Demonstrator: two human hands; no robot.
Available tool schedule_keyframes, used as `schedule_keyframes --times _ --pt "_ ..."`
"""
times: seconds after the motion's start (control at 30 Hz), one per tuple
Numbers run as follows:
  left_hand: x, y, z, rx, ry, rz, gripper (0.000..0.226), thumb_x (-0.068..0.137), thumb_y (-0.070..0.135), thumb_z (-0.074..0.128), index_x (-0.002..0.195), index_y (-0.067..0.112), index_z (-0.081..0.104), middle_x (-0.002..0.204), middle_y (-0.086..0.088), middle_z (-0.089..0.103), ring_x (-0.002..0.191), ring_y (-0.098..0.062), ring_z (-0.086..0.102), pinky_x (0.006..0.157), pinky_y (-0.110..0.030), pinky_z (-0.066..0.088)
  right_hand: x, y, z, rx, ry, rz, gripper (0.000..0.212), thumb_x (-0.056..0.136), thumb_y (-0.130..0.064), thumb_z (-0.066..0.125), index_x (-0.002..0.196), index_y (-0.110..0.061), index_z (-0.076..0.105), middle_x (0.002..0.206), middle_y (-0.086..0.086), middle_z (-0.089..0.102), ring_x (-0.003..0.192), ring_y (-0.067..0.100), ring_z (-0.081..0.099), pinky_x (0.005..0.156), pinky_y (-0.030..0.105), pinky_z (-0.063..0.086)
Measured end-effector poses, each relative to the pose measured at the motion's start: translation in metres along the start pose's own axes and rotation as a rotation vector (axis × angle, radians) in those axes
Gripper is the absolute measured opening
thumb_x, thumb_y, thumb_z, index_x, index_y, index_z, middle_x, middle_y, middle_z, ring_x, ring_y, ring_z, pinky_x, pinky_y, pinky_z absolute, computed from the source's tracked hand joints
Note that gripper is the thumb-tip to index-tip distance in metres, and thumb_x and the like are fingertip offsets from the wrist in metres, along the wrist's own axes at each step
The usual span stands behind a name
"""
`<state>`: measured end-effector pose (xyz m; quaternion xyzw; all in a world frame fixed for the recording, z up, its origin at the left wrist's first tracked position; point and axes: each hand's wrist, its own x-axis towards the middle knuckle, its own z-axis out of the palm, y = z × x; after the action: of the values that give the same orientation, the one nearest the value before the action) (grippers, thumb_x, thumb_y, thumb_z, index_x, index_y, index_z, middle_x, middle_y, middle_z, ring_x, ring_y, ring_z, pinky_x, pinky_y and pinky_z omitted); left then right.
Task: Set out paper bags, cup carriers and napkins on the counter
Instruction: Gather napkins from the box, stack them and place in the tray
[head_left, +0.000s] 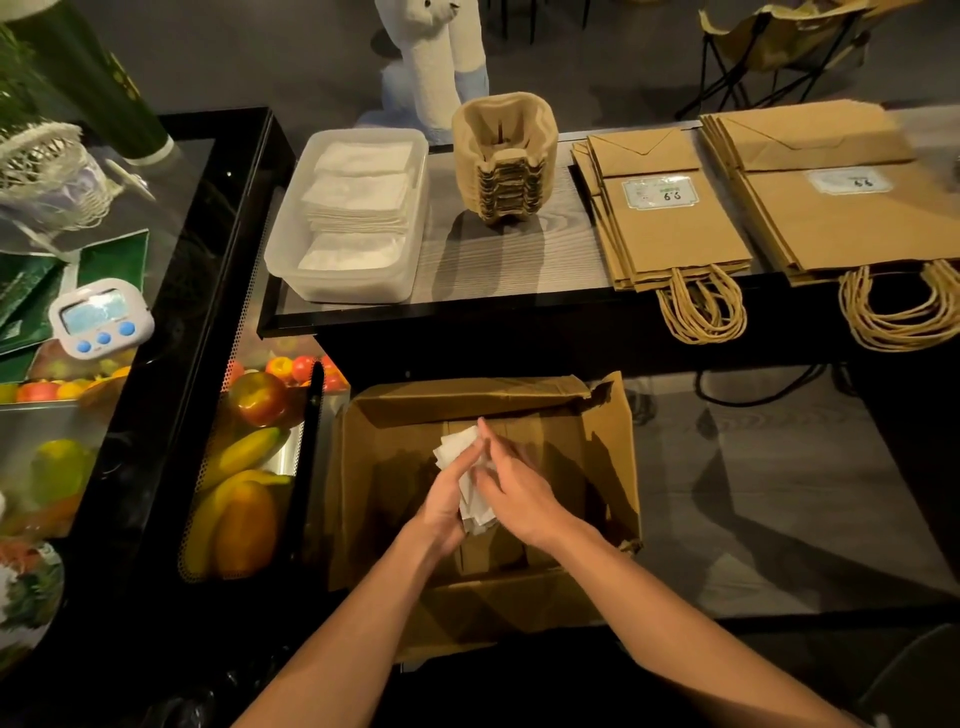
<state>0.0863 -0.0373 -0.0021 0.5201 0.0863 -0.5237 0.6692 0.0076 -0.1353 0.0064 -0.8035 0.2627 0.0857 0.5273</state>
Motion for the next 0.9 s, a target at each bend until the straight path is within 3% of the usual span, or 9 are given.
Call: schedule_keyframes --times 0.1,0.27,0.37,0.4,0.47,0.53,0.63,0.8,0.9 --pt "0.001 0.001 -0.001 0.024 0.023 -0.027 0.035 0.100 0.034 0.059 0.124 0.009 0.063 0.097 -0.013 0.074 0.089 -0.027 0.073 0.076 -0.041 0.060 0.002 0.002 -0.001 0.079 0.040 0.059 0.068 0.106 -0.047 0.040 0.154 -0.056 -0.007 0.157 -0.003 0.033 0.120 0.013 0.060 0.092 0.034 0.058" --pt "0.002 0.001 -0.005 -0.014 0.105 -0.027 0.034 0.099 0.022 0.061 0.130 0.009 0.060 0.098 -0.013 0.075 0.091 -0.028 0.072 0.079 -0.044 0.057 0.000 -0.005 -0.005 0.074 -0.054 0.113 0.065 0.105 -0.045 0.046 0.160 -0.038 0.012 0.153 -0.004 0.042 0.121 0.010 0.057 0.099 0.034 0.055" --pt "0.001 0.004 0.002 -0.079 0.164 0.032 0.026 0.099 0.019 0.062 0.124 0.012 0.061 0.100 -0.014 0.072 0.096 -0.028 0.070 0.082 -0.043 0.058 0.000 -0.005 -0.001 0.340 0.013 0.208 0.081 0.100 -0.042 0.060 0.160 -0.037 0.006 0.149 -0.005 0.045 0.131 0.018 0.054 0.105 0.038 0.047" --pt "0.000 0.007 0.005 -0.099 0.178 0.057 0.026 0.098 0.019 0.063 0.124 0.014 0.060 0.104 -0.014 0.069 0.100 -0.029 0.068 0.083 -0.043 0.058 0.000 -0.007 -0.002 0.426 0.021 0.252 0.081 0.098 -0.043 0.064 0.159 -0.034 0.013 0.146 -0.005 0.049 0.130 0.018 0.053 0.106 0.037 0.045" --pt "-0.001 0.012 0.010 -0.115 0.190 0.098 0.031 0.097 0.022 0.066 0.126 0.016 0.058 0.112 -0.014 0.065 0.106 -0.029 0.066 0.085 -0.041 0.059 0.000 -0.007 -0.003 0.515 0.010 0.286 0.061 0.095 -0.042 0.069 0.147 -0.028 0.039 0.131 -0.005 0.059 0.122 0.014 0.057 0.099 0.029 0.048" --pt "-0.001 0.017 0.013 -0.120 0.195 0.140 0.041 0.093 0.024 0.070 0.131 0.017 0.055 0.119 -0.015 0.063 0.112 -0.029 0.064 0.087 -0.042 0.059 0.002 -0.010 -0.010 0.527 0.061 0.247 0.038 0.094 -0.034 0.071 0.128 -0.029 0.053 0.119 -0.006 0.062 0.111 0.010 0.061 0.085 0.020 0.051" --pt "-0.001 0.030 0.017 -0.090 0.156 0.232 0.043 0.093 0.020 0.070 0.133 0.019 0.056 0.128 -0.016 0.062 0.120 -0.032 0.061 0.101 -0.049 0.055 0.005 -0.018 -0.026 0.426 0.164 0.122 0.035 0.092 -0.033 0.073 0.123 -0.030 0.056 0.117 -0.006 0.065 0.101 0.007 0.064 0.071 0.016 0.053" --pt "-0.008 0.061 0.031 -0.017 0.082 0.374 0.037 0.094 0.015 0.068 0.128 0.022 0.059 0.128 -0.013 0.062 0.124 -0.032 0.060 0.107 -0.053 0.050 0.004 -0.034 -0.056 0.386 0.332 -0.064 0.054 0.086 -0.033 0.080 0.132 -0.035 0.052 0.121 -0.013 0.058 0.106 0.007 0.061 0.072 0.019 0.058" --pt "-0.011 0.081 0.044 0.038 0.046 0.437 0.051 0.085 0.022 0.078 0.132 0.020 0.058 0.130 -0.015 0.062 0.125 -0.033 0.060 0.104 -0.051 0.053 0.003 -0.050 -0.073 0.368 0.404 -0.165 0.052 0.089 -0.031 0.078 0.133 -0.037 0.051 0.121 -0.015 0.056 0.107 0.005 0.059 0.074 0.017 0.057"
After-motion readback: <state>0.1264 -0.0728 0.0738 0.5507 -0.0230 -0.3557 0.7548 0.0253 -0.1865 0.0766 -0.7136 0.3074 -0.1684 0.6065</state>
